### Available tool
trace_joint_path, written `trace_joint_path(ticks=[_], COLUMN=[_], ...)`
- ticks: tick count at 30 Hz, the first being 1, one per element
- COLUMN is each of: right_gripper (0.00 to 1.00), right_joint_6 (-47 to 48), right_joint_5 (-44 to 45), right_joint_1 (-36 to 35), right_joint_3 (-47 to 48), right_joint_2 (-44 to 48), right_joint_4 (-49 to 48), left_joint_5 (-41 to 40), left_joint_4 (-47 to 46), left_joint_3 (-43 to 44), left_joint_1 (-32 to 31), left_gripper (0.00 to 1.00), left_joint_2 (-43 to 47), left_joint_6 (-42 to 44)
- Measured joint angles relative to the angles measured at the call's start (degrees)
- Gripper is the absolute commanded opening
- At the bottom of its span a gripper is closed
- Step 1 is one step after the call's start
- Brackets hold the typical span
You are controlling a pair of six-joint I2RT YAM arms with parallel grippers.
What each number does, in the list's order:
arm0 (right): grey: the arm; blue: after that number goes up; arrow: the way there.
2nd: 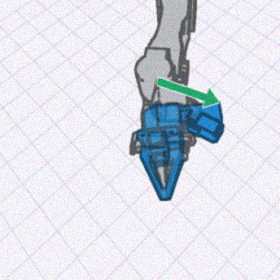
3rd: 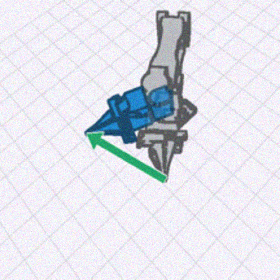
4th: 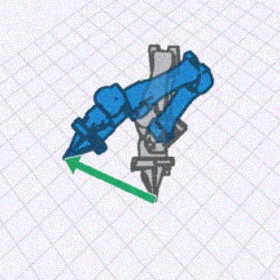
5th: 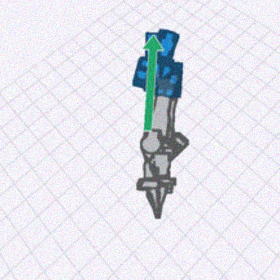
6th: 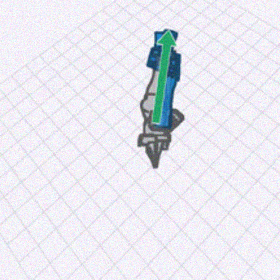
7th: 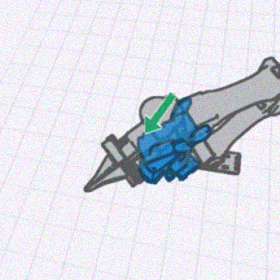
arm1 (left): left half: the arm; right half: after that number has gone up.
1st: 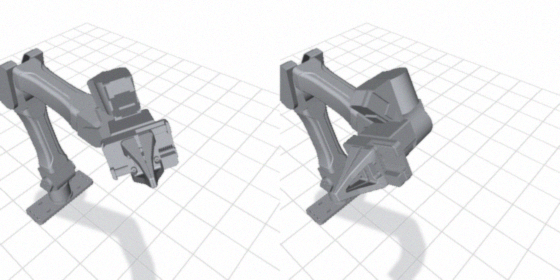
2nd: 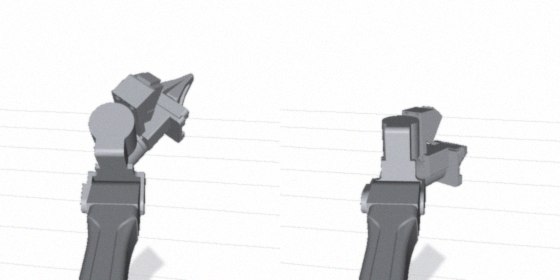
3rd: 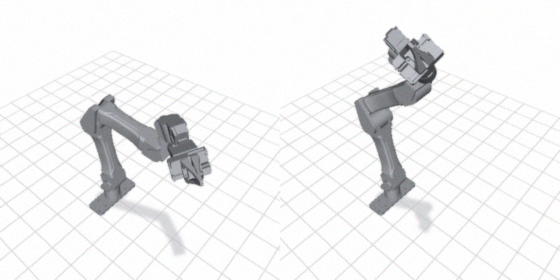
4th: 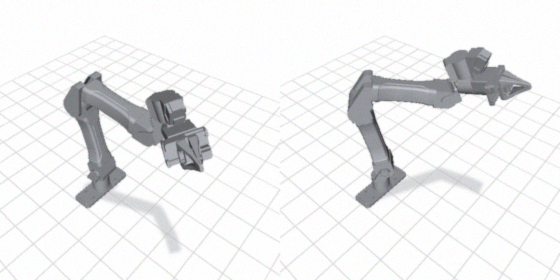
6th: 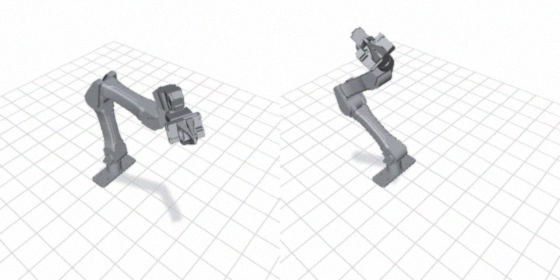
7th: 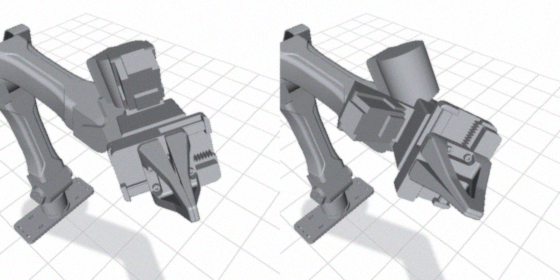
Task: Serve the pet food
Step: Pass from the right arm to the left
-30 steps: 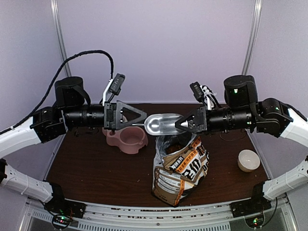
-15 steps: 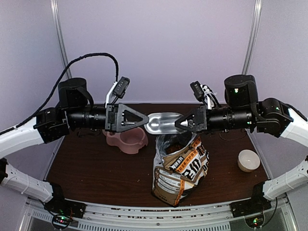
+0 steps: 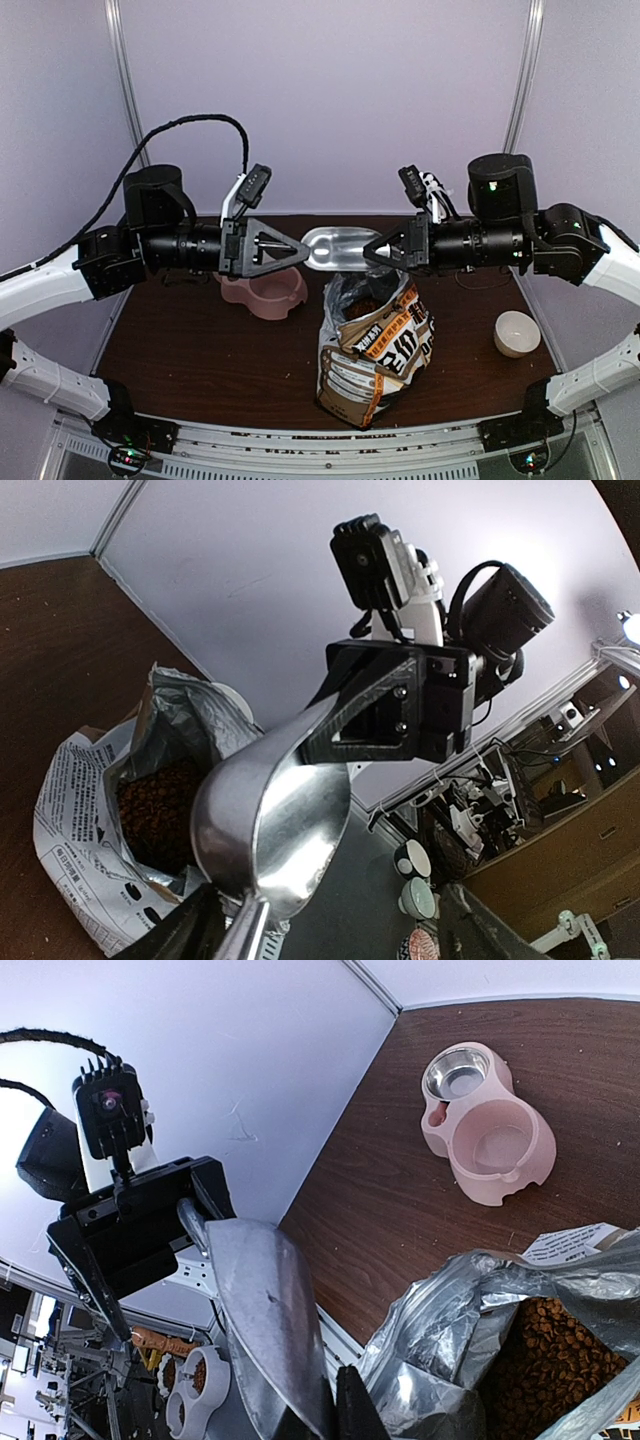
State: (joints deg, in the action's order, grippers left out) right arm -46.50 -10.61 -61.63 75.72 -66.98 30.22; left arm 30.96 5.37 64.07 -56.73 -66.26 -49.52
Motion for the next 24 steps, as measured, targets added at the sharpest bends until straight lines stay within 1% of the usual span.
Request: trace_joint_path(ticks=[3,7,13,14,18,21,24], right_gripper=[0.00,0.00,0.00,0.00,0.00,0.00,0.00], right_joint_6=[0.00,0.02,0.17,0.22,0.70,1.20,1.36], right_joint_5=[0.00,0.07,-0.02,-0.02,0.00,0.04,0.07], right_joint_1=[0.00,0.00,-0.02,-0.02,-0.02,-0.02,-0.02], right_joint_3=[0.00,0.00,0.00,0.00,0.09,0.11,0.11], right_joint_2=[0.00,-0.02,-0.09,-0.17,-0.50,-0.74,-0.79], right_joint_4=[-0.02,0.04,0.04,0.07,0.24,0.85,1.36], left_joint_5=[-0.11,-0.63,-1.70,-1.86,-2.27,-2.60,-2.93], left_joint_4=[0.26,0.85,2.10,2.34,2.80,2.93,2.95], left_joint_3=[0.00,0.00,0.00,0.00,0.00,0.00,0.00], left_joint_1=[0.07,0.04,0.07,0.07,0.04,0.00,0.00], left_gripper=[0.71,0.58,0.55,0.56,0.73,0.75,0.74], left_joint_2=[-0.02,-0.02,-0.02,-0.02,-0.02,-0.02,0.00], left_joint_6=[0.04,0.46,1.27,1.40,1.84,2.25,2.27])
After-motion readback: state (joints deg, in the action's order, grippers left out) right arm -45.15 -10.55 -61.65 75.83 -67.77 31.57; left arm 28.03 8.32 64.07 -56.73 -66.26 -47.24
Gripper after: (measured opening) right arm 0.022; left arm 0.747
